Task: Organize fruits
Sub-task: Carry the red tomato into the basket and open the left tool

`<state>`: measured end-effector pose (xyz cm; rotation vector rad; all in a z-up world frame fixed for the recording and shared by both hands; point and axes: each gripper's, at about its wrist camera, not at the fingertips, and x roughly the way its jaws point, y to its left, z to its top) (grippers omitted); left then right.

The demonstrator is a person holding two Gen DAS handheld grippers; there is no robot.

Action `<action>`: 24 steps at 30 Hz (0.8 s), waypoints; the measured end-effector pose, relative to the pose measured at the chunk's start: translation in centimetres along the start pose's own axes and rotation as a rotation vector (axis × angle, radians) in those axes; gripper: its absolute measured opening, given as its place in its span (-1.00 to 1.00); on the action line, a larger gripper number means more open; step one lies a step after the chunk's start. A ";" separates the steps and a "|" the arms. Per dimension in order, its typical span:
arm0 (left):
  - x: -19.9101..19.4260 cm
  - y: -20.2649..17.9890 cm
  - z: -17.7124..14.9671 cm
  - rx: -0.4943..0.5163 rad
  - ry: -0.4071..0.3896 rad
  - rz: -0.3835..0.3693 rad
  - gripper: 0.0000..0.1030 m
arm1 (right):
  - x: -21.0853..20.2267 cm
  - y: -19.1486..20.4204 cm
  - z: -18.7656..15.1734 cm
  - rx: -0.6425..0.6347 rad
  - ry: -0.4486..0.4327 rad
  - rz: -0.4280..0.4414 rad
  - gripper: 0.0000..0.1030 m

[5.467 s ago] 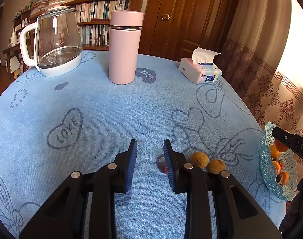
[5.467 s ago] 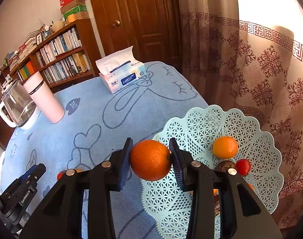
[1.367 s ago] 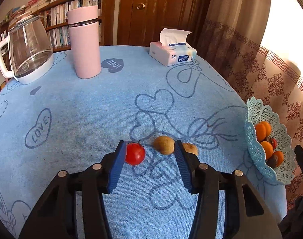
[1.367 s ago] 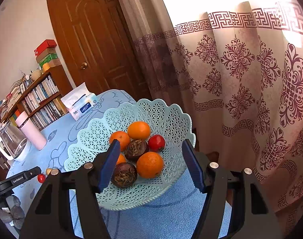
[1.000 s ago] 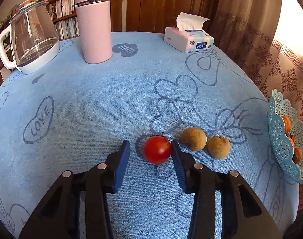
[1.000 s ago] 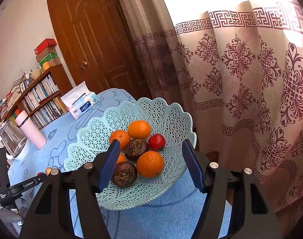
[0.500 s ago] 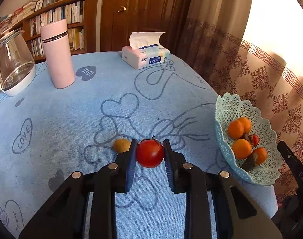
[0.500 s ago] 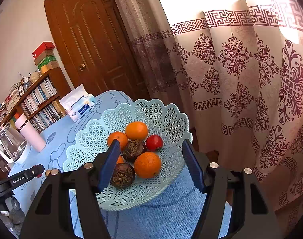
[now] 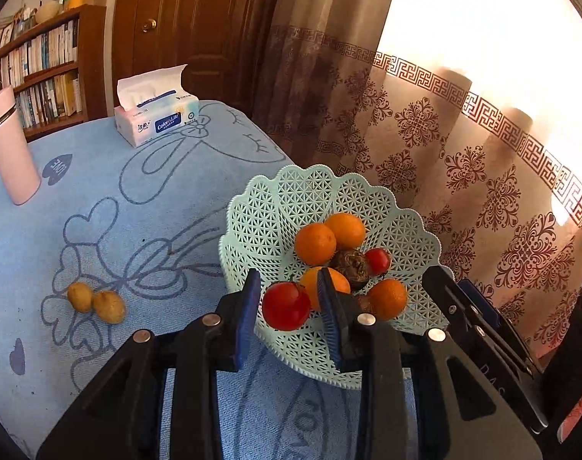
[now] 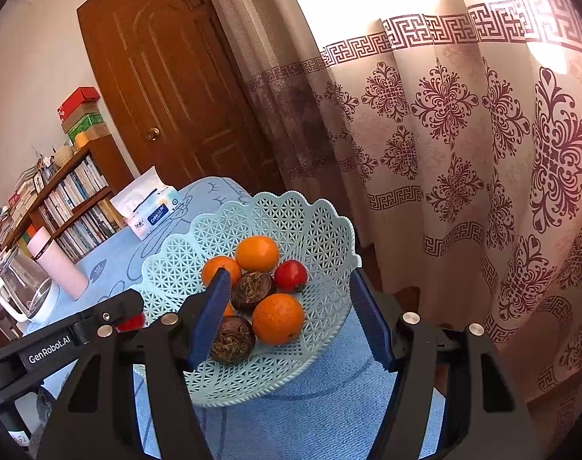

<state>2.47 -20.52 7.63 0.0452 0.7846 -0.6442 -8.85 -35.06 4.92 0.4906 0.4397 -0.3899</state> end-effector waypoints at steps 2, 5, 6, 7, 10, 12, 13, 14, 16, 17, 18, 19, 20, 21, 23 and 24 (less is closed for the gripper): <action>-0.2 0.4 -0.1 -0.007 -0.014 0.013 -0.02 | 0.0 0.0 0.0 0.004 0.001 0.000 0.28; -0.5 1.6 0.0 -0.032 -0.018 0.029 -0.03 | 0.0 -0.1 0.0 0.005 0.000 0.000 0.28; -0.7 2.1 0.0 -0.041 -0.022 0.037 -0.02 | 0.0 0.0 0.0 0.004 0.001 0.000 0.28; -0.9 2.6 0.1 -0.050 -0.026 0.045 -0.02 | 0.0 0.0 0.0 0.004 0.001 0.001 0.28; -1.5 4.1 0.2 -0.079 -0.037 0.067 -0.02 | 0.0 -0.1 0.0 0.003 -0.001 0.000 0.28; -2.0 5.0 0.3 -0.094 -0.046 0.082 -0.02 | 0.0 -0.1 0.0 0.004 0.000 0.000 0.28; -2.3 5.5 0.4 -0.102 -0.051 0.090 -0.02 | 0.0 -0.1 0.0 0.003 0.000 0.000 0.28; -2.6 5.9 0.4 -0.110 -0.055 0.097 -0.02 | 0.0 -0.1 0.0 0.003 0.000 0.000 0.28; -3.1 6.9 0.6 -0.125 -0.061 0.112 -0.02 | 0.0 -0.1 0.0 0.004 -0.001 0.000 0.28; -3.3 7.3 0.7 -0.131 -0.065 0.119 -0.02 | 0.0 -0.1 0.0 0.004 -0.001 0.000 0.28; -3.5 7.7 0.8 -0.136 -0.069 0.126 -0.02 | 0.0 -0.1 0.0 0.004 -0.001 0.000 0.28; -3.8 8.0 0.8 -0.142 -0.072 0.133 -0.02 | 0.0 -0.1 0.0 0.004 0.000 0.000 0.28; -4.0 8.4 0.9 -0.147 -0.076 0.139 -0.02 | 0.0 -0.1 0.0 0.003 0.000 0.000 0.28; -4.2 8.8 0.9 -0.153 -0.079 0.145 -0.02 | 0.0 -0.1 0.0 0.004 0.000 0.000 0.28; -4.6 9.5 1.0 -0.162 -0.085 0.158 -0.02 | 0.0 -0.1 0.0 0.003 0.000 0.000 0.28; -4.8 9.8 1.0 -0.166 -0.088 0.164 -0.02 | 0.0 -0.1 0.0 0.003 0.001 0.000 0.28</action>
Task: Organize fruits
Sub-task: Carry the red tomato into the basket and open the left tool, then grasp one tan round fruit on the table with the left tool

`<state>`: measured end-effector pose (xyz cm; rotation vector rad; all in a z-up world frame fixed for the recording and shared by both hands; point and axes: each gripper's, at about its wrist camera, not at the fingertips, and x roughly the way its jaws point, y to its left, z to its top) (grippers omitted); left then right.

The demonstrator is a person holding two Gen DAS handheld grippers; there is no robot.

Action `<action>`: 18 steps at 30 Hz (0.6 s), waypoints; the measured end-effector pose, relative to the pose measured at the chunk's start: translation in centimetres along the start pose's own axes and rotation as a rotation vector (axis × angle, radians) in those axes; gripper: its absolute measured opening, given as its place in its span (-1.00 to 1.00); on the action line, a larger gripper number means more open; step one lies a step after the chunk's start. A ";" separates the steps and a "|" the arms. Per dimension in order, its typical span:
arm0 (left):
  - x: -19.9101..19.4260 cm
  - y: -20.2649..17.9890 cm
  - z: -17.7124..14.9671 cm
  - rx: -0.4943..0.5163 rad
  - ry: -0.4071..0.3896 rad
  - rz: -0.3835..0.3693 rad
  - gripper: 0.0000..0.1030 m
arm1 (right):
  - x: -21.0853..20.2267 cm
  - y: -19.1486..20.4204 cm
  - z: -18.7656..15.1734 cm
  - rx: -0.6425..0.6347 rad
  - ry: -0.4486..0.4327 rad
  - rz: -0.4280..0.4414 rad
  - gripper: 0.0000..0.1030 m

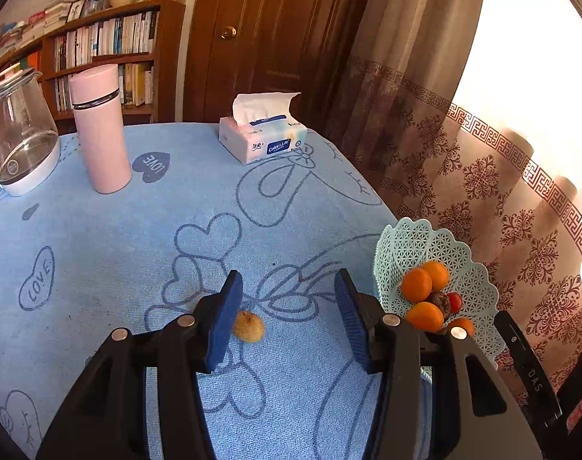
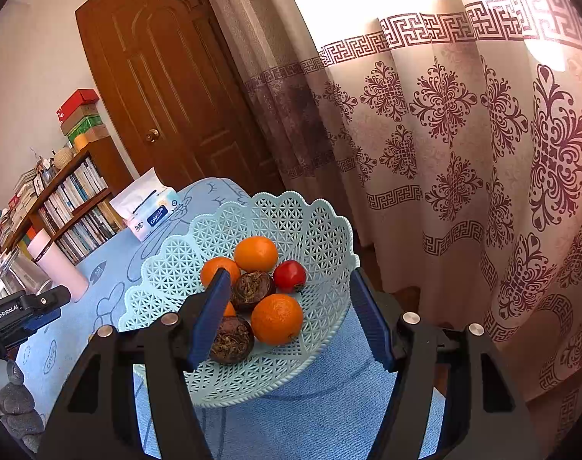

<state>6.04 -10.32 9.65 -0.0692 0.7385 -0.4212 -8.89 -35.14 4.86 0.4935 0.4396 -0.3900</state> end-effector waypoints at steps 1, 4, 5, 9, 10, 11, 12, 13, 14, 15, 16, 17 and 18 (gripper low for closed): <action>-0.1 0.4 0.1 -0.004 -0.002 0.006 -0.02 | 0.0 0.0 0.0 0.000 0.001 0.000 0.28; -0.1 1.4 0.1 -0.021 -0.001 0.025 -0.02 | 0.0 0.0 0.0 0.000 0.001 0.000 0.28; 0.0 1.7 0.1 -0.028 0.001 0.032 -0.02 | 0.0 0.0 0.0 0.000 0.001 0.000 0.28; 0.8 2.9 -0.3 -0.055 0.020 0.059 -0.02 | 0.0 0.0 0.0 -0.001 0.000 0.000 0.28; 1.0 3.2 -0.5 -0.059 0.026 0.066 -0.02 | 0.0 0.0 0.0 0.000 0.000 0.000 0.28; 1.2 3.4 -0.6 -0.062 0.032 0.072 -0.02 | 0.0 -0.1 0.0 0.000 0.001 0.001 0.28; 1.5 3.6 -0.7 -0.065 0.038 0.077 -0.02 | 0.0 -0.1 0.0 0.000 0.001 0.001 0.28; 1.8 3.8 -0.9 -0.068 0.044 0.083 -0.02 | 0.0 -0.1 0.0 0.000 0.001 0.001 0.28; 2.0 4.0 -1.0 -0.070 0.049 0.092 -0.02 | 0.0 -0.1 0.0 0.000 0.001 0.002 0.28; 2.3 4.2 -1.1 -0.070 0.054 0.101 -0.02 | 0.0 -0.1 0.0 0.000 0.001 0.002 0.28; 2.6 4.3 -1.3 -0.070 0.059 0.108 -0.02 | 0.0 -0.1 0.0 0.000 0.001 0.002 0.28; 2.8 4.5 -1.4 -0.073 0.065 0.113 -0.02 | 0.0 -0.1 0.0 0.000 0.001 0.002 0.28; 3.1 4.8 -1.5 -0.077 0.073 0.118 -0.02 | 0.0 0.0 0.0 -0.001 0.002 0.003 0.28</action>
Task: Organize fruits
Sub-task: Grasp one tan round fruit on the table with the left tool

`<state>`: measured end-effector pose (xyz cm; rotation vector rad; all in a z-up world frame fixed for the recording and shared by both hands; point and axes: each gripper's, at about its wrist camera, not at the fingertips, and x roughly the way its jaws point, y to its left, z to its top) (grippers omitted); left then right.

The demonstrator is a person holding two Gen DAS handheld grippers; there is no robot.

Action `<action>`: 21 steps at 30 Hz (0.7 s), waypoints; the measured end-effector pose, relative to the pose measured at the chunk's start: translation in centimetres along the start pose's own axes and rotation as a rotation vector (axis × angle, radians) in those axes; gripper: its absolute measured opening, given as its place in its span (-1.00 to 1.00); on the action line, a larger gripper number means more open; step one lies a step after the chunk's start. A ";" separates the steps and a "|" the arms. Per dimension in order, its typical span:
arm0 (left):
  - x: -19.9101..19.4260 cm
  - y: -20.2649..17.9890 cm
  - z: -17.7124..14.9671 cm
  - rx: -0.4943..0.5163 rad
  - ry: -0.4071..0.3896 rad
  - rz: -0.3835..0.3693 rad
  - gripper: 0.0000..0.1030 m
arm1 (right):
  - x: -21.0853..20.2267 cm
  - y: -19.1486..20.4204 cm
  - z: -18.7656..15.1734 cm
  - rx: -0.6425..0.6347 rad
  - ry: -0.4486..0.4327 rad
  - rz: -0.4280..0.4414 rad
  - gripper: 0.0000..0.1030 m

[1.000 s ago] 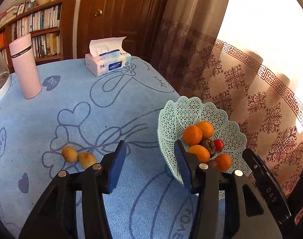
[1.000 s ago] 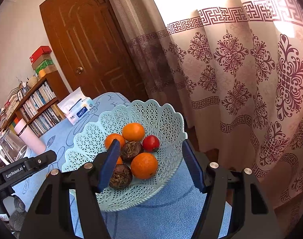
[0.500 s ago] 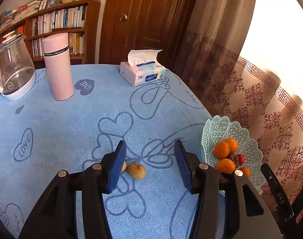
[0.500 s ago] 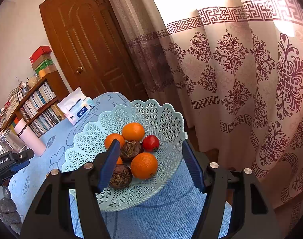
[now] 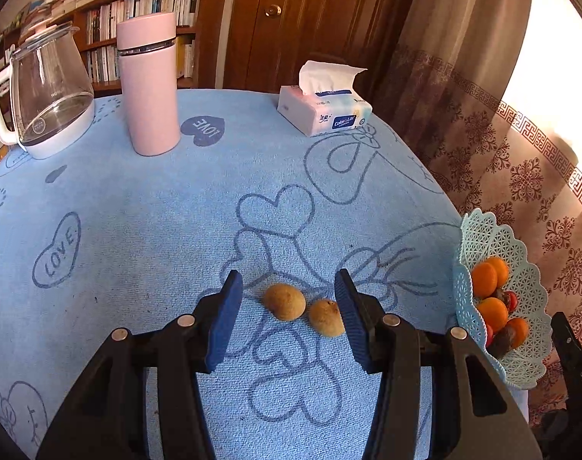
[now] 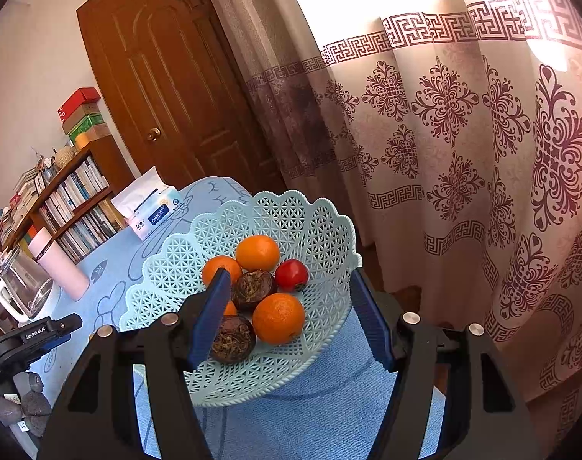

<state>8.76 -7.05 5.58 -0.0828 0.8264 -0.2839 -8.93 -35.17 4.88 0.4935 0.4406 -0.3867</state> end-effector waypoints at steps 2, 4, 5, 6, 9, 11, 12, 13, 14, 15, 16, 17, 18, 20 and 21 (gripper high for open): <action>0.7 0.3 -0.2 -0.006 0.015 0.012 -0.02 | 0.0 0.1 0.0 -0.001 -0.001 0.001 0.28; 1.4 0.5 -0.4 -0.009 0.029 0.016 -0.02 | 0.0 0.2 0.0 -0.003 -0.002 0.004 0.28; 1.7 0.5 -0.5 -0.011 0.035 0.018 -0.02 | 0.0 0.3 -0.1 -0.005 -0.001 0.007 0.28; 1.9 0.6 -0.5 -0.013 0.040 0.018 -0.02 | 0.0 0.3 -0.1 -0.007 -0.001 0.010 0.28; 2.7 0.7 -0.8 -0.013 0.052 0.019 -0.02 | -0.1 0.7 -0.1 -0.020 0.000 0.027 0.28; 3.0 0.9 -0.8 -0.017 0.051 0.026 -0.02 | -0.3 1.0 -0.1 -0.036 -0.004 0.037 0.28; 3.2 1.1 -0.7 -0.023 0.054 0.021 -0.02 | -0.4 1.2 -0.1 -0.043 -0.004 0.043 0.28; 3.3 1.2 -0.6 -0.028 0.056 0.014 -0.02 | -0.4 1.4 -0.1 -0.049 -0.003 0.049 0.28; 3.4 1.3 -0.6 -0.029 0.057 0.010 -0.02 | -0.5 1.7 -0.2 -0.057 -0.001 0.055 0.28; 3.4 1.2 -0.6 -0.027 0.058 0.006 -0.02 | -0.5 2.0 -0.3 -0.065 0.001 0.062 0.28; 3.5 1.2 -0.7 -0.024 0.058 0.003 -0.02 | -0.6 2.3 -0.4 -0.075 0.003 0.069 0.28; 3.5 1.3 -0.7 -0.022 0.057 0.001 0.01 | -0.7 2.6 -0.5 -0.084 0.004 0.076 0.28; 3.5 1.4 -0.8 -0.024 0.056 -0.002 0.01 | -0.8 2.9 -0.7 -0.094 0.003 0.082 0.28; 3.4 1.6 -0.9 -0.027 0.056 -0.010 0.05 | -1.1 3.6 -1.0 -0.119 -0.003 0.089 0.28; 3.3 1.7 -1.0 -0.021 0.054 -0.008 0.05 | -1.3 3.9 -1.1 -0.132 -0.008 0.090 0.28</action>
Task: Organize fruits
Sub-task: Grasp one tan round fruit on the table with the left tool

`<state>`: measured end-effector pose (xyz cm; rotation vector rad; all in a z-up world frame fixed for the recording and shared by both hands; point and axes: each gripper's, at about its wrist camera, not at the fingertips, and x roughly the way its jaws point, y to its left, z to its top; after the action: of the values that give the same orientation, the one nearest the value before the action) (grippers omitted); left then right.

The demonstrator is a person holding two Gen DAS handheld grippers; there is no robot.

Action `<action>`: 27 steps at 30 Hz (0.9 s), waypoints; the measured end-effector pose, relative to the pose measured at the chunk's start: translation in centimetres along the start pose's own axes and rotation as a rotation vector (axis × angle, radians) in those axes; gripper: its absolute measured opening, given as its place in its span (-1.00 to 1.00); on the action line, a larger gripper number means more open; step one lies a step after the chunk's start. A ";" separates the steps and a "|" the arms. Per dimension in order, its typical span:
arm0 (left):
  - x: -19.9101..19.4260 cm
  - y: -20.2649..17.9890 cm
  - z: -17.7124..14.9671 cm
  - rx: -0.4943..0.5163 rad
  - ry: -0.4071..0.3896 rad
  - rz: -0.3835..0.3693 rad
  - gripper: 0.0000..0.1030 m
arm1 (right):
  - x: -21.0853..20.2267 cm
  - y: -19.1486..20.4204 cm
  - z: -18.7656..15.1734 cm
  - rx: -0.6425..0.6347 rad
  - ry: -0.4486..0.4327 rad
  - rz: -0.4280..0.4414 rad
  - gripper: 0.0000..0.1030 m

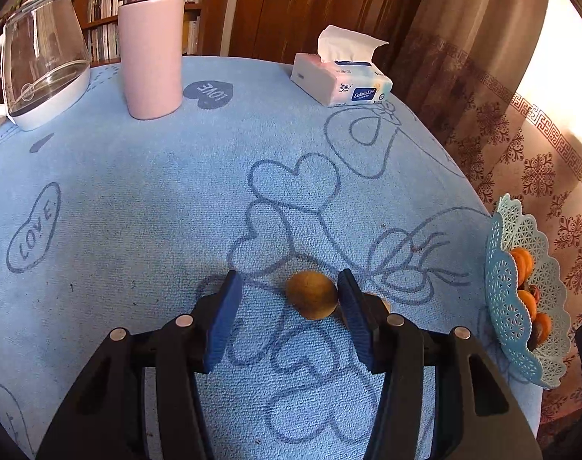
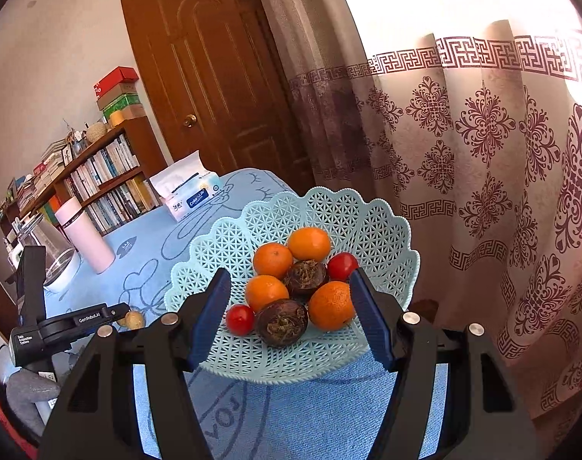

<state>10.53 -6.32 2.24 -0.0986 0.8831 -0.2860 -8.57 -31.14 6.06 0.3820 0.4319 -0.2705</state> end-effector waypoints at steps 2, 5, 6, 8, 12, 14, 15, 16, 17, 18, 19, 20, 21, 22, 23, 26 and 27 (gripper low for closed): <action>-0.4 -0.1 -0.3 0.024 -0.005 0.008 0.05 | -0.2 0.7 -0.1 -0.029 -0.009 0.001 0.28; -1.1 -0.2 -0.9 0.066 -0.018 0.034 0.05 | -0.3 1.3 -0.3 -0.056 -0.019 0.003 0.28; -1.4 -0.3 -1.0 0.079 -0.022 0.046 0.05 | -0.3 1.3 -0.3 -0.058 -0.019 0.004 0.28; -1.9 -0.3 -1.4 0.103 -0.032 0.075 0.05 | -0.2 1.2 -0.3 -0.055 -0.014 0.005 0.28; -2.5 -0.5 -1.9 0.137 -0.037 0.098 0.05 | -0.2 1.1 -0.3 -0.049 -0.012 0.007 0.28; -2.3 -0.8 -2.0 0.149 -0.033 0.096 0.05 | -0.2 1.1 -0.3 -0.053 -0.012 0.009 0.28; -2.1 -0.9 -2.0 0.155 -0.033 0.095 0.05 | -0.2 1.2 -0.3 -0.055 -0.012 0.010 0.28; -1.9 -1.1 -1.9 0.161 -0.030 0.092 0.05 | -0.2 1.2 -0.4 -0.057 -0.014 0.009 0.28; -1.7 -1.3 -1.9 0.166 -0.026 0.087 0.05 | -0.2 1.2 -0.4 -0.057 -0.015 0.009 0.28; -1.5 -1.4 -1.9 0.170 -0.023 0.084 0.05 | -0.2 1.2 -0.4 -0.056 -0.015 0.009 0.28; -1.2 -1.6 -1.9 0.173 -0.017 0.075 -0.02 | -0.3 1.2 -0.4 -0.055 -0.015 0.009 0.28; -1.0 -1.7 -1.9 0.176 -0.013 0.064 -0.07 | -0.3 1.2 -0.4 -0.056 -0.015 0.009 0.28; -0.8 -1.8 -1.8 0.179 -0.007 0.053 -0.11 | -0.3 1.3 -0.4 -0.060 -0.015 0.010 0.28; -0.6 -1.9 -1.9 0.179 -0.001 0.044 -0.20 | -0.3 1.4 -0.4 -0.064 -0.016 0.011 0.28; -0.5 -1.9 -2.0 0.179 0.002 0.040 -0.25 | -0.3 1.5 -0.4 -0.070 -0.016 0.012 0.28; -0.7 -1.4 -1.9 0.155 -0.007 0.004 -0.45 | -0.3 1.9 -0.6 -0.088 -0.016 0.018 0.28; -0.9 -1.2 -1.9 0.145 -0.010 -0.014 -0.48 | -0.3 2.0 -0.6 -0.093 -0.014 0.022 0.28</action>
<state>8.26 -7.13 1.97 0.0284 0.8490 -0.3614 -8.40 -29.07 6.29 0.2937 0.4248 -0.2308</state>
